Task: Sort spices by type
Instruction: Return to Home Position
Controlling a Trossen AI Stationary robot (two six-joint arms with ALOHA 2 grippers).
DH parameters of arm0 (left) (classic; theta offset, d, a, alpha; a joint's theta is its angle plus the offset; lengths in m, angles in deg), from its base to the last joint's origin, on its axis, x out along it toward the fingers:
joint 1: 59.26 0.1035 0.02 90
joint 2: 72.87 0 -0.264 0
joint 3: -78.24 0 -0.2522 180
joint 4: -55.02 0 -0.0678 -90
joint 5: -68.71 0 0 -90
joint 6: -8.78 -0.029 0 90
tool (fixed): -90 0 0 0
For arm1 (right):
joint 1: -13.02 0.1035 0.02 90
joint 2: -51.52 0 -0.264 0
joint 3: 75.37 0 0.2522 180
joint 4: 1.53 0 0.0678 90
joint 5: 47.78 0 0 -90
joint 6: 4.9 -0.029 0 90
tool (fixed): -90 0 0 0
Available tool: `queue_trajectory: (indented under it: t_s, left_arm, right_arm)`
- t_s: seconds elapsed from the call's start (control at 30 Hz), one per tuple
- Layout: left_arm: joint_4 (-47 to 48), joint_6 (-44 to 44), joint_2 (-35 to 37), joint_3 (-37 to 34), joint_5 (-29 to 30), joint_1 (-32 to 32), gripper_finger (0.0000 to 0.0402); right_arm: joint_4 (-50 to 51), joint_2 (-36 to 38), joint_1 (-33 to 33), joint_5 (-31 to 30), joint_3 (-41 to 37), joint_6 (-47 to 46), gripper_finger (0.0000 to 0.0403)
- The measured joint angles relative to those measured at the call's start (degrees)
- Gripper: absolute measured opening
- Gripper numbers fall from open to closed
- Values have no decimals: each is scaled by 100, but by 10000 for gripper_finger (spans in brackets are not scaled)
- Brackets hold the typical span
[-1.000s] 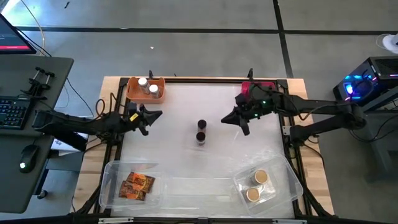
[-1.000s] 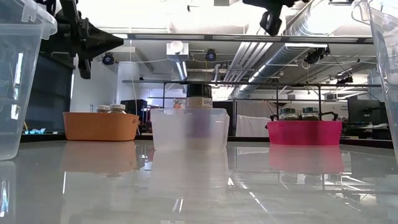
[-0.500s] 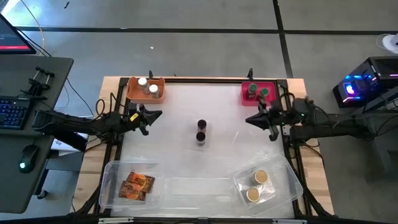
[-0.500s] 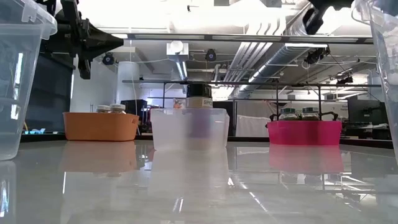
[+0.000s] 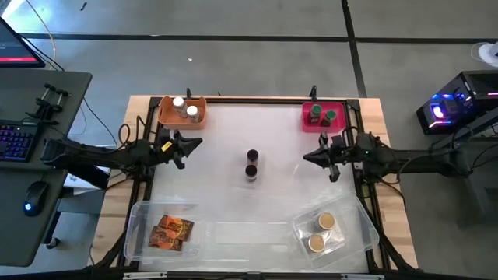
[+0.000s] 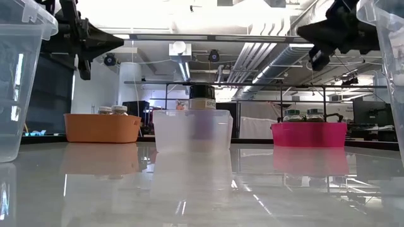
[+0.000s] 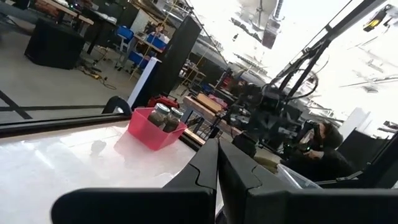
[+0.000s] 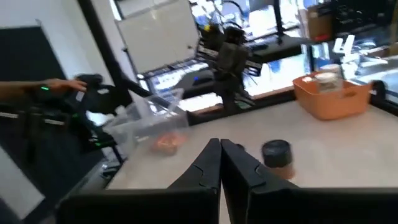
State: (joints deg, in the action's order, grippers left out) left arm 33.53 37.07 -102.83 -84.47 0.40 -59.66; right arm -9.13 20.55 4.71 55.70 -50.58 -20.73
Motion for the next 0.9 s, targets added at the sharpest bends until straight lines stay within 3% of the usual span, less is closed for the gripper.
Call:
queue_trajectory:
  t_s: [0.33, 0.5, 0.7, 0.9]
  left_arm:
    - [188, 4, 681, -286, 1, 0, 0]
    - [444, 2, 822, -286, 1, 0, 0]
    - [613, 2, 1066, -286, 1, 0, 0]
    - [1022, 2, 1680, -286, 1, 0, 0]
  right_arm:
    - [-1261, -6, 0, 144, -1052, -196, 0]
    - [-904, -10, -2, 139, -1045, -185, 0]
    - [-299, -12, -7, -380, -1047, -335, 0]
    - [446, -12, -7, -394, -1047, -363, 0]
